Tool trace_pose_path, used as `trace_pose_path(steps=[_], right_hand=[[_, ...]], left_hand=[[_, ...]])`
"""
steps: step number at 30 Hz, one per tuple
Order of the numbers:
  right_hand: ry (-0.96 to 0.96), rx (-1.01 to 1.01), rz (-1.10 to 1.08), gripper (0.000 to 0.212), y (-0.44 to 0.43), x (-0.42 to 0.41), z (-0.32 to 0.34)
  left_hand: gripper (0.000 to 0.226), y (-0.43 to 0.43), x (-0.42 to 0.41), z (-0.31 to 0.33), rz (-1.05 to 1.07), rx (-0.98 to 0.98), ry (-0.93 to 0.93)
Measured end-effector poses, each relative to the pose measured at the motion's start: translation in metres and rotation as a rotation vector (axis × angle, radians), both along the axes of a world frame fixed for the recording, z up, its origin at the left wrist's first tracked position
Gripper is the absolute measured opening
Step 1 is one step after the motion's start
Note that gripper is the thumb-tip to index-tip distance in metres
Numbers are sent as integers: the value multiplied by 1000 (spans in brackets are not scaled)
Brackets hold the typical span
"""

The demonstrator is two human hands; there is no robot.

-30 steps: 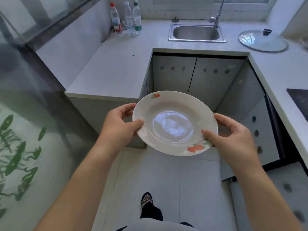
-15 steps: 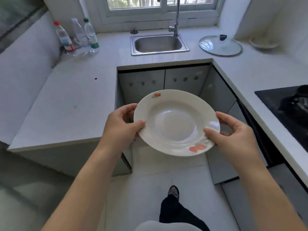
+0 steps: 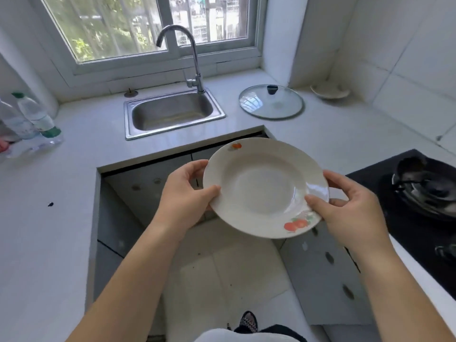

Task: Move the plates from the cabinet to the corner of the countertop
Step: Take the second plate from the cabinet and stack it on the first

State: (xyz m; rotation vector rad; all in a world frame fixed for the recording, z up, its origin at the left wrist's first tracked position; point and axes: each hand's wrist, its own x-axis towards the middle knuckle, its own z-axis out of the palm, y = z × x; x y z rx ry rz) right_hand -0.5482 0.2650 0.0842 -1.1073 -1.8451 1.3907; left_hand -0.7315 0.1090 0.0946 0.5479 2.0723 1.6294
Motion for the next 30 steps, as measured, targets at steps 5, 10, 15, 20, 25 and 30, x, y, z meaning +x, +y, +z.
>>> trace_pose_path(steps=[5,10,15,20,25,30], right_hand=[[29,8,3,46,55,-34,0],[-16,-22,-12,51,88,-80,-11],[-66,-19,-64,48,135,-138,-22],[-112,-23,-120,48,185,-206,-30],[-123,-3,-128,47,232,-271,-23],[-151,-40,-227,47,260,-303,-34]], left_hand=[[44,57,-38,-4,-41,-47,10],[40,95,-86,-11,-38,-64,-2],[41,149,-149,-27,-86,-71,-51],[43,209,-223,-37,-132,-79,-53],[49,260,-292,-35,-187,-138,29],[47,312,-335,-44,-279,-192,35]])
